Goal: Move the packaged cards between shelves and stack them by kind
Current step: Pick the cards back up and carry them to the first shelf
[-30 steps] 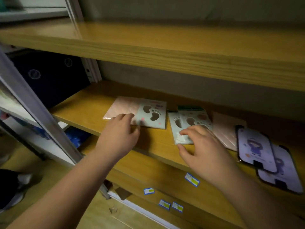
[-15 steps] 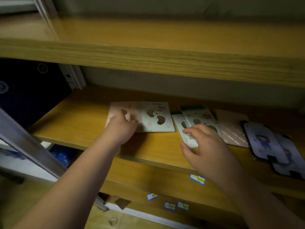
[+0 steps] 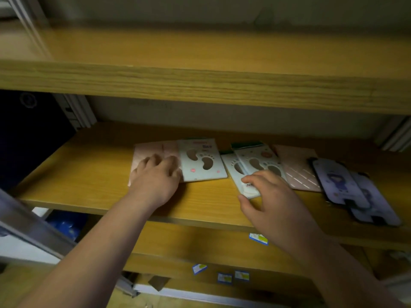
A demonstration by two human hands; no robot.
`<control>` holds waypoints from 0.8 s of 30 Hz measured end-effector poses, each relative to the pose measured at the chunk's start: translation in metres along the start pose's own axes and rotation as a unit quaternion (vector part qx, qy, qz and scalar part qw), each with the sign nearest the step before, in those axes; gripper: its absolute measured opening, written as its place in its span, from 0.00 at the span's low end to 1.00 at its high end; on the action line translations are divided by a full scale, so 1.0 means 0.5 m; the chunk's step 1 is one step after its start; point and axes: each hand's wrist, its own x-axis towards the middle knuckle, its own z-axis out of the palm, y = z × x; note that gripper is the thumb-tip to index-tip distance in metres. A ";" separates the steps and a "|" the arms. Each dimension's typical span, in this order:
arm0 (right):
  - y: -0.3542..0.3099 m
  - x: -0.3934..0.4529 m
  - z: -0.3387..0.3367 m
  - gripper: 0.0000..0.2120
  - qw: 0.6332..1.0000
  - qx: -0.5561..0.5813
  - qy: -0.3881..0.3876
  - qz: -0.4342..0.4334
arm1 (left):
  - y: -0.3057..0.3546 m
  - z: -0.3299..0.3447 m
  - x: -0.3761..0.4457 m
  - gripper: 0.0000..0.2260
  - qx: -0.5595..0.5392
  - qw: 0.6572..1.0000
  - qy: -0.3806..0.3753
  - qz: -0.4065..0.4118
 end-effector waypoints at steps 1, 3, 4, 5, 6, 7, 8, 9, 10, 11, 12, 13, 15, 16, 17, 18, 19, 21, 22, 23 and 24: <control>-0.001 0.000 0.000 0.19 1.000 -0.001 0.001 0.002 | 0.001 0.005 -0.004 0.24 0.011 1.000 0.007 -0.023; -0.006 0.001 0.001 0.19 1.000 0.000 0.004 0.001 | -0.001 0.011 -0.009 0.28 0.028 0.998 0.013 -0.060; -0.009 0.000 0.002 0.19 1.000 0.002 0.004 -0.001 | -0.002 0.013 -0.010 0.29 0.031 0.997 0.016 -0.066; -0.013 -0.002 0.004 0.19 1.000 0.003 0.004 -0.003 | -0.005 0.012 -0.011 0.30 0.032 0.997 0.019 -0.066; -0.015 -0.003 0.007 0.19 1.000 0.003 0.002 -0.005 | -0.010 0.009 -0.011 0.29 0.032 0.997 0.026 -0.062; -0.018 -0.005 0.009 0.19 1.000 0.001 0.000 -0.006 | -0.016 0.005 -0.009 0.29 0.029 0.998 0.036 -0.054; -0.019 -0.005 0.010 0.19 1.000 -0.001 -0.002 -0.006 | -0.023 -0.001 -0.006 0.28 0.022 0.998 0.045 -0.043; -0.020 -0.006 0.012 0.19 1.000 -0.003 -0.005 -0.005 | -0.032 -0.006 -0.003 0.26 0.010 0.998 0.052 -0.032; -0.021 -0.004 0.012 0.19 1.000 -0.004 -0.008 -0.004 | -0.040 -0.010 0.000 0.26 -0.002 0.998 0.057 -0.025; -0.022 -0.002 0.013 0.19 1.000 -0.004 -0.010 -0.004 | -0.047 -0.012 0.002 0.27 -0.013 0.998 0.063 -0.023; -0.024 0.000 0.013 0.19 1.000 -0.003 -0.010 -0.005 | -0.051 -0.014 0.002 0.27 -0.023 0.997 0.066 -0.023; -0.026 0.002 0.014 0.19 1.000 -0.002 -0.009 -0.006 | -0.054 -0.016 0.002 0.27 -0.029 0.997 0.071 -0.022; -0.034 0.008 0.016 0.19 1.000 0.000 -0.007 -0.008 | -0.055 -0.015 -0.001 0.24 -0.019 0.996 0.083 -0.013; -0.039 0.010 0.019 0.19 1.000 0.000 -0.008 -0.010 | -0.053 -0.014 -0.002 0.26 -0.007 0.996 0.090 -0.009; -0.043 0.011 0.021 0.19 1.000 -0.002 -0.010 -0.012 | -0.050 -0.013 -0.004 0.27 0.001 0.995 0.096 -0.008; -0.047 0.012 0.023 0.19 1.000 -0.002 -0.014 -0.014 | -0.047 -0.012 -0.005 0.27 -0.001 0.994 0.105 -0.013; -0.051 0.013 0.025 0.19 1.000 -0.002 -0.018 -0.016 | -0.044 -0.012 -0.004 0.27 -0.011 0.993 0.114 -0.022; -0.056 0.015 0.026 0.19 1.000 -0.001 -0.025 -0.017 | -0.041 -0.015 0.001 0.28 -0.027 0.992 0.110 -0.058; -0.056 0.017 0.026 0.20 1.000 -0.002 -0.027 -0.017 | -0.040 -0.018 0.006 0.29 -0.038 0.992 0.097 -0.077; -0.055 0.020 0.026 0.20 0.999 -0.004 -0.028 -0.015 | -0.039 -0.024 0.012 0.30 -0.066 0.990 0.083 -0.089; -0.054 0.023 0.026 0.20 1.000 -0.007 -0.028 -0.013 | -0.040 -0.029 0.017 0.30 -0.119 0.985 0.076 -0.095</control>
